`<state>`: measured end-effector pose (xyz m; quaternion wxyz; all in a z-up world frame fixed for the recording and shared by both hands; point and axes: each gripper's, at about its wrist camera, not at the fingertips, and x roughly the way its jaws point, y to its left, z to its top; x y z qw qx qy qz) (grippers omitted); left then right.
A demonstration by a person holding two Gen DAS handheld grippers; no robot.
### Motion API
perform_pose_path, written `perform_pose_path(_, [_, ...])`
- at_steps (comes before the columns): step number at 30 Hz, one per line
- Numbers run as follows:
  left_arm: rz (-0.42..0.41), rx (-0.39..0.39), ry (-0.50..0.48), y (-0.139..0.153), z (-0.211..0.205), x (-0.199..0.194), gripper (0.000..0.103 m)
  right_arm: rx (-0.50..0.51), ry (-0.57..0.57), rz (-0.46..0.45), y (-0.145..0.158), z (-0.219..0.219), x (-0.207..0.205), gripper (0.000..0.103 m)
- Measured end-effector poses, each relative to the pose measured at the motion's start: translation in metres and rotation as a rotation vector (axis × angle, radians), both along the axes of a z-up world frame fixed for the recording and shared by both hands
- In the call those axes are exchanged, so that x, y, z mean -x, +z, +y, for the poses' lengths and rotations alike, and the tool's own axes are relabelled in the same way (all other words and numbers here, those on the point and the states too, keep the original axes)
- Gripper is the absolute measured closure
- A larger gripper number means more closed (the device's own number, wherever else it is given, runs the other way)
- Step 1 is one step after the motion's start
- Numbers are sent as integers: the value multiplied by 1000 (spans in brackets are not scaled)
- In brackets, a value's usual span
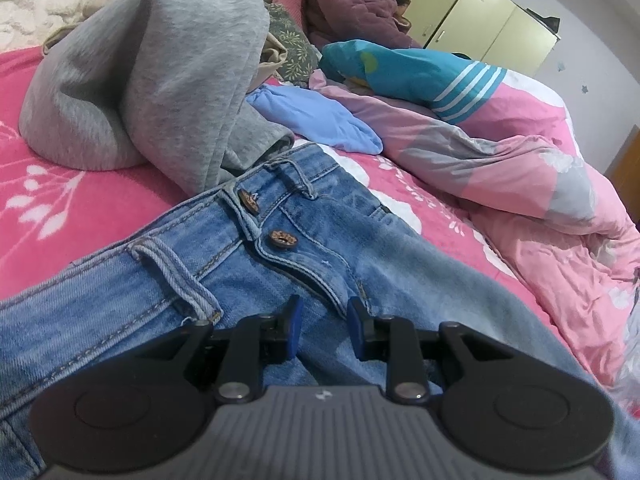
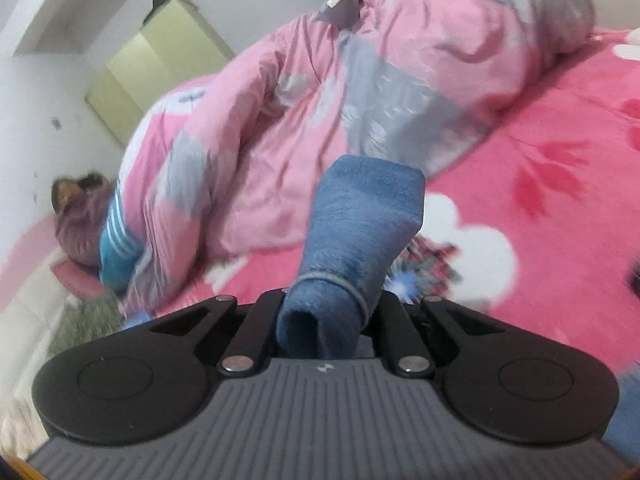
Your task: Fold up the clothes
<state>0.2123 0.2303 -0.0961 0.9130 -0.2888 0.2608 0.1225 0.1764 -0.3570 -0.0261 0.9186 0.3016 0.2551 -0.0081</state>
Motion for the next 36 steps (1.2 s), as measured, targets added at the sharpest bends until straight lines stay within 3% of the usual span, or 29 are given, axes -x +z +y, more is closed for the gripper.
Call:
perform_pose_path(3, [-1,-5,-2,0,0,1,76,-5,15,206,-27,-9,6,73])
perform_pose_path(5, [-2,-6,-2,-1,-1,1,76,-33,19,280,-34,-17,17,57])
perform_pose_path(6, [-2,-7,-1,-1,-1,1,76,-47,21,305,-33,-20,24,54])
perform_pose_path(8, [-1,-5,0,0,-2,1,76,-15,32,320,-22,-22,41,42])
perform_pose_path(12, [0,-2,2,1,-3,1,76,157,174,311,19,6,71,41])
perform_pose_path(15, [1,2,4,1,-2,2,76,186,350,184,52,44,64,41])
perform_pose_path(20, [-1,15,-1,0,2,3,81,157,779,-60,80,153,-31,41])
perform_pose_path(24, [-3,62,2,-2,12,3,84,196,1023,-109,64,258,-146,36])
perform_pose_path(27, [-7,74,-2,-3,16,2,85,218,1107,-5,30,333,-230,33])
perform_pose_path(31, [-10,54,-6,-4,14,1,85,240,1111,147,-17,397,-293,33])
perform_pose_path(34, [-9,40,-5,-4,12,1,86,183,1177,252,-43,415,-311,36])
perform_pose_path(36, [-8,34,-4,-4,12,1,86,257,1214,260,-52,428,-298,46])
